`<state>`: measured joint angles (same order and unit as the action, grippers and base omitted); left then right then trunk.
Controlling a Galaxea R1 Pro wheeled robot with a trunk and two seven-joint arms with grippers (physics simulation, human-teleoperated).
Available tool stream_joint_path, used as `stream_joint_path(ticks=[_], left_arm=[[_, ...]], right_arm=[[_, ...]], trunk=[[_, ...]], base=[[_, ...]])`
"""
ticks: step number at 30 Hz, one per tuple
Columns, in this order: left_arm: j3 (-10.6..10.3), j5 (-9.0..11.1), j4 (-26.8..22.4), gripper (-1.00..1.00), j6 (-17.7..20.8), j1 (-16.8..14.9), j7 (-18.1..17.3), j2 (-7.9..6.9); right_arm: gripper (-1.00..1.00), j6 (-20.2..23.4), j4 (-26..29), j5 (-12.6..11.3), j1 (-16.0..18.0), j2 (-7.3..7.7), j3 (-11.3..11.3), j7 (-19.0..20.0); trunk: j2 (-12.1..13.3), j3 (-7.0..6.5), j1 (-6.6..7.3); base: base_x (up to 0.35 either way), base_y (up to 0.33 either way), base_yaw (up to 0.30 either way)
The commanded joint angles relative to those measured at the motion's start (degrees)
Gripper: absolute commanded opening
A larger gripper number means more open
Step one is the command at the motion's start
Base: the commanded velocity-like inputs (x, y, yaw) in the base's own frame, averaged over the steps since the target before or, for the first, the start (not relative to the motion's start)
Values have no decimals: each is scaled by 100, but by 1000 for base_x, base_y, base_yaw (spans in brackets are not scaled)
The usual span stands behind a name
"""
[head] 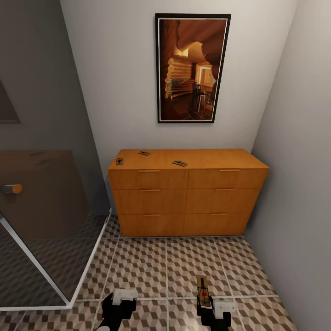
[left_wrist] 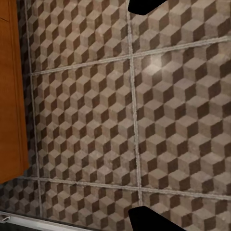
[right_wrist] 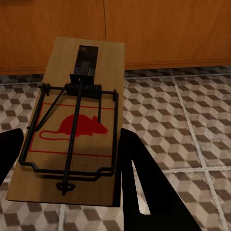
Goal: Take the four mousetraps from the cabinet in the bathroom and place them on the bathroom floor. Make sure all four end up on the same floor surface, and ensure that at least two of them are either under or directly next to the same bathroom sink.
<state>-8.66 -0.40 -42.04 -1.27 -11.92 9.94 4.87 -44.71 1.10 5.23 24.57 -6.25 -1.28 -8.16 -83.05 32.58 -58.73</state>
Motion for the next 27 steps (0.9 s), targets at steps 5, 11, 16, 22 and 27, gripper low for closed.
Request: stream_joint_path(ticks=[5, 11, 16, 22, 27], left_arm=[[-22, -4, 3, 100, -13, -5, 41, -7], [-22, -4, 9, 100, -11, -5, 42, -11], [-22, -4, 11, 100, -13, -5, 40, -12], [-22, -4, 12, 100, -13, -5, 35, -12], [-22, -4, 11, 100, -13, -4, 35, -12]], right_arm=[[-100, -12, -4, 43, 4, -3, -12, -28], [-100, -12, -4, 44, 5, -1, -12, -28], [-100, -12, -4, 43, 6, -2, -12, -28], [-100, -12, -4, 45, 5, -1, -12, -28], [-100, -12, -4, 46, 4, 1, -12, -28]], trunk=[[-3, 5, 0], [-3, 5, 0], [-3, 5, 0], [-3, 5, 0], [-3, 5, 0]], base=[[0, 0, 0], [0, 0, 0], [0, 0, 0], [0, 0, 0], [0, 0, 0]])
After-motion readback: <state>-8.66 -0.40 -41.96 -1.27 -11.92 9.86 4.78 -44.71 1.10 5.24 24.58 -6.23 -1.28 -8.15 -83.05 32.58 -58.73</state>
